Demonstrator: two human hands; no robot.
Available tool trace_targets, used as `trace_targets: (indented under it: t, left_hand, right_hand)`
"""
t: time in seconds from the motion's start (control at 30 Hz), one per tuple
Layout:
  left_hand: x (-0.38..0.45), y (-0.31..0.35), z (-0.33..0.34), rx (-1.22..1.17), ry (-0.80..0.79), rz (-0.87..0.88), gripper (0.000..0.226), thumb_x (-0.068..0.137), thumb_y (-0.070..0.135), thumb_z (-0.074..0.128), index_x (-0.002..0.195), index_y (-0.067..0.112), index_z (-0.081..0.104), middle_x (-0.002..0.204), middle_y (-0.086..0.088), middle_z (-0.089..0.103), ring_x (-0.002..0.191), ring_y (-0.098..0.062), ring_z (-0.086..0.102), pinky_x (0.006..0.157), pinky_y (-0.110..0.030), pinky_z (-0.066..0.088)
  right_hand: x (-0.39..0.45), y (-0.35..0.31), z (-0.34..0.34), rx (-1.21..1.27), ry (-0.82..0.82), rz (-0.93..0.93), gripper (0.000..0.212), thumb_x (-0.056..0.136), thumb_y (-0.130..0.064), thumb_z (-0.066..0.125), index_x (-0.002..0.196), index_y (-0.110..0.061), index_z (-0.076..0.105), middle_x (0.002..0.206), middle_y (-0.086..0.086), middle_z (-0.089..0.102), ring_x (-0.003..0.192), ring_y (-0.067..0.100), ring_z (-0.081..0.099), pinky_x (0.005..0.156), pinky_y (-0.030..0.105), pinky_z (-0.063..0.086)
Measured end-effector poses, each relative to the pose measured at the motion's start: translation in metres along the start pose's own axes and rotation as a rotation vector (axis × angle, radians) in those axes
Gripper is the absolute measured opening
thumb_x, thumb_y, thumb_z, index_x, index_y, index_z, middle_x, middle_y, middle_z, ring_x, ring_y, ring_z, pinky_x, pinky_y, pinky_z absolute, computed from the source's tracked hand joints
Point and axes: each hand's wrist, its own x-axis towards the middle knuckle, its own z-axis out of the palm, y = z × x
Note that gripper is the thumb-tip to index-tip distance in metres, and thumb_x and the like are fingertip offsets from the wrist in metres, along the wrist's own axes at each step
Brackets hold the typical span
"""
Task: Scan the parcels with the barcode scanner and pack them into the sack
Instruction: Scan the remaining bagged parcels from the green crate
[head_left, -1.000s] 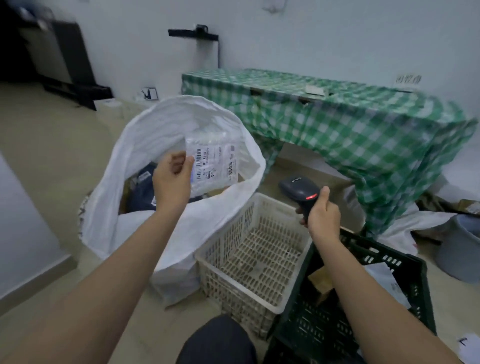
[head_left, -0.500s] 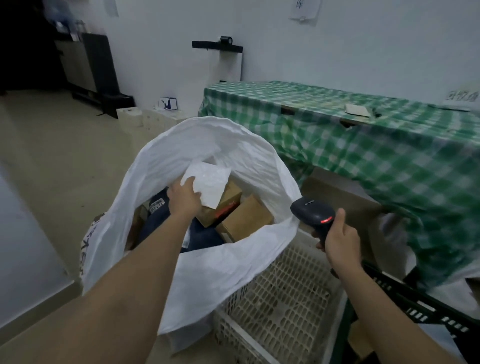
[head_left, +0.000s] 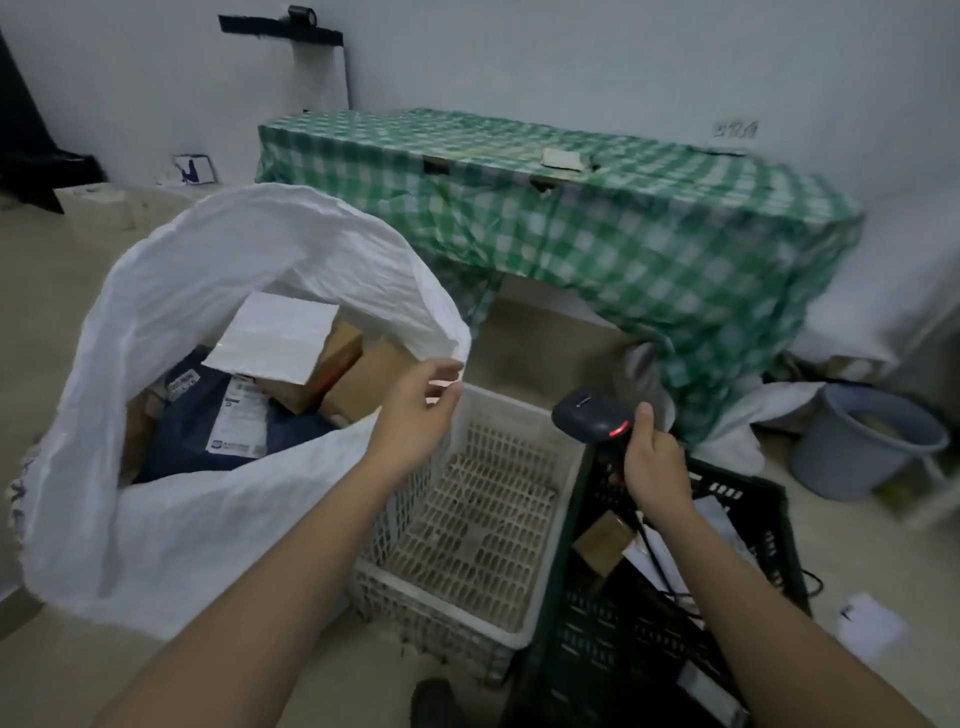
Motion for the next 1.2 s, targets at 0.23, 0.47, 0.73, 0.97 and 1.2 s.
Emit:
trace_targets:
  t: [0.23, 0.47, 0.73, 0.97, 1.2]
  left_hand:
    - [-0.025, 0.030, 0.147, -0.008, -0.468, -0.067, 0.016, 0.098, 0.018, 0.053, 0.112, 0.019, 0.060, 0.103, 0.004, 0.062, 0.100, -0.016, 0.061, 0.087, -0.028, 0.049]
    - [-0.037, -0.026, 0.278, 0.156, -0.685, -0.209, 0.021, 0.098, 0.020, 0.051, 0.116, 0.018, 0.061, 0.112, 0.000, 0.062, 0.098, -0.012, 0.056, 0.082, -0.024, 0.043]
    - [-0.034, -0.117, 0.389, 0.336, -0.760, -0.248, 0.023, 0.097, 0.023, 0.052, 0.114, 0.016, 0.065, 0.118, -0.007, 0.064, 0.108, -0.022, 0.058, 0.094, -0.032, 0.046]
    - [-0.024, -0.187, 0.466, 0.302, -0.764, -0.229, 0.025, 0.096, 0.022, 0.056, 0.116, 0.010, 0.062, 0.114, -0.003, 0.061, 0.106, -0.019, 0.055, 0.086, -0.028, 0.043]
    - [-0.047, -0.232, 0.528, 0.468, -0.807, 0.200, 0.052, 0.078, 0.021, 0.074, 0.126, 0.009, 0.060, 0.138, -0.012, 0.049, 0.132, -0.029, 0.039, 0.108, -0.033, 0.026]
  right_hand:
    - [-0.024, 0.087, -0.099, -0.213, -0.028, 0.183, 0.081, 0.096, -0.063, 0.019, 0.055, -0.007, 0.060, 0.055, 0.009, 0.059, 0.059, 0.028, 0.057, 0.064, 0.038, 0.046]
    - [-0.010, 0.170, -0.145, -0.233, -0.069, 0.399, 0.068, 0.101, -0.054, 0.025, 0.086, -0.001, 0.064, 0.092, 0.018, 0.061, 0.087, 0.031, 0.058, 0.083, 0.039, 0.047]
    - [0.060, 0.249, -0.123, -0.050, -0.030, 0.424, 0.046, 0.082, -0.043, 0.073, 0.116, -0.014, 0.062, 0.105, 0.000, 0.066, 0.094, 0.016, 0.061, 0.067, 0.024, 0.042]
    - [0.101, 0.313, -0.075, -0.134, 0.157, 0.427, 0.018, 0.089, -0.024, 0.067, 0.090, -0.012, 0.054, 0.076, -0.003, 0.055, 0.075, 0.017, 0.052, 0.057, 0.026, 0.035]
    - [0.115, 0.354, -0.078, -0.273, 0.160, 0.421, 0.015, 0.087, -0.021, 0.065, 0.088, -0.010, 0.055, 0.071, -0.002, 0.054, 0.070, 0.021, 0.052, 0.054, 0.028, 0.035]
